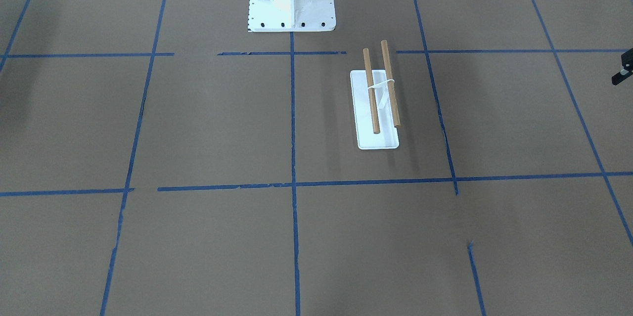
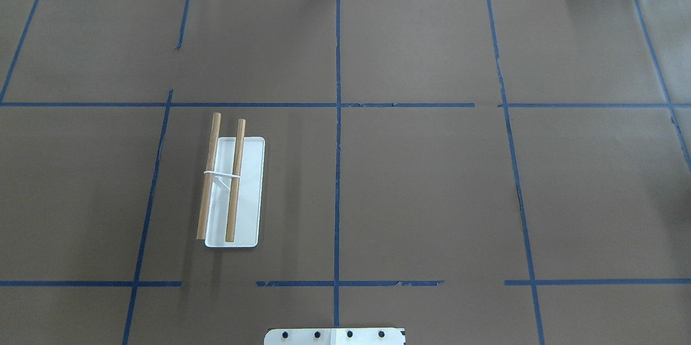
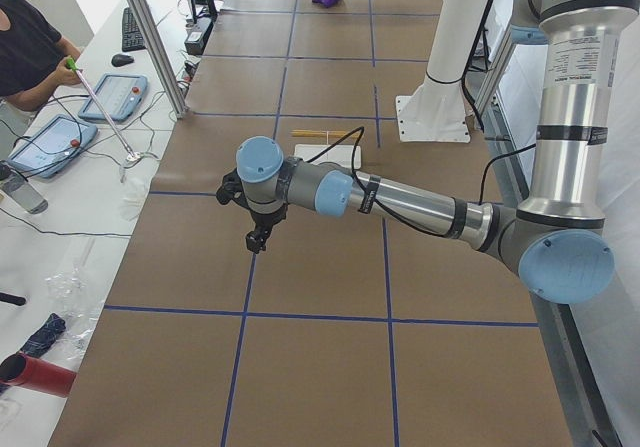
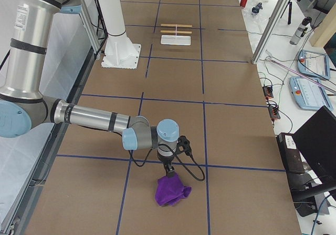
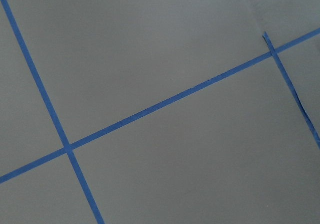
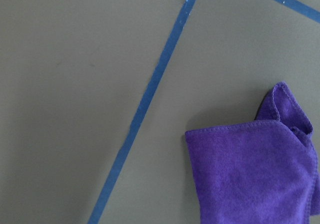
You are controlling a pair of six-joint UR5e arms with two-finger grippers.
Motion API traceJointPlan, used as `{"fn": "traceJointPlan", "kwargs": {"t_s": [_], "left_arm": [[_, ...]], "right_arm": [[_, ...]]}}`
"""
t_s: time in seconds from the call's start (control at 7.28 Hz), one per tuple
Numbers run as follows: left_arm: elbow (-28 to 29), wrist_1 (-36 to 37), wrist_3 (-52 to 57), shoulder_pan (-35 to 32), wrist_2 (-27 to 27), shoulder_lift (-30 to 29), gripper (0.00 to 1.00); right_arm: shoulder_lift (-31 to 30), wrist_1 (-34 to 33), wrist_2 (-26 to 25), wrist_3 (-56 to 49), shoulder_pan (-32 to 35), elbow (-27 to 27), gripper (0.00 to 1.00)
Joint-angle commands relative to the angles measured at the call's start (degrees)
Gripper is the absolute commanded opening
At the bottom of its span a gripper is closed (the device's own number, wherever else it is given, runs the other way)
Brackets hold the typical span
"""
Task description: Hang towel on rack
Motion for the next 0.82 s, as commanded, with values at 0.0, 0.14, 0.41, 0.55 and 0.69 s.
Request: {"fn": "traceJointPlan", "kwargs": {"t_s": [0.0,0.14,0.41,0.55,0.69], "left_arm": [[-0.18,-0.05,-0.04,0.02,-0.15,0.04,1.0],[-0.27,-0.05,-0.04,0.02,-0.15,0.04,1.0],[-0.35,-0.05,-0.04,0.02,-0.24,0.04,1.0],[-0.53,-0.05,-0.04,0.02,-0.5,0.04,1.0],[-0.44,-0.05,-0.13,0.02,-1.63,0.04,1.0]], "right_arm": [[1.95,2.51,-1.65,4.41,-2.57,-4.61,1.0],[3.09,3.3,-1.65,4.33,-2.67,-8.63,1.0],[5.03,9.08,-2.01,4.5,-2.67,-15.59,0.84],[5.04,9.54,-1.83,4.42,-2.67,-15.53,0.36],[4.95,9.55,-1.83,4.07,-2.58,-15.44,0.0]]}}
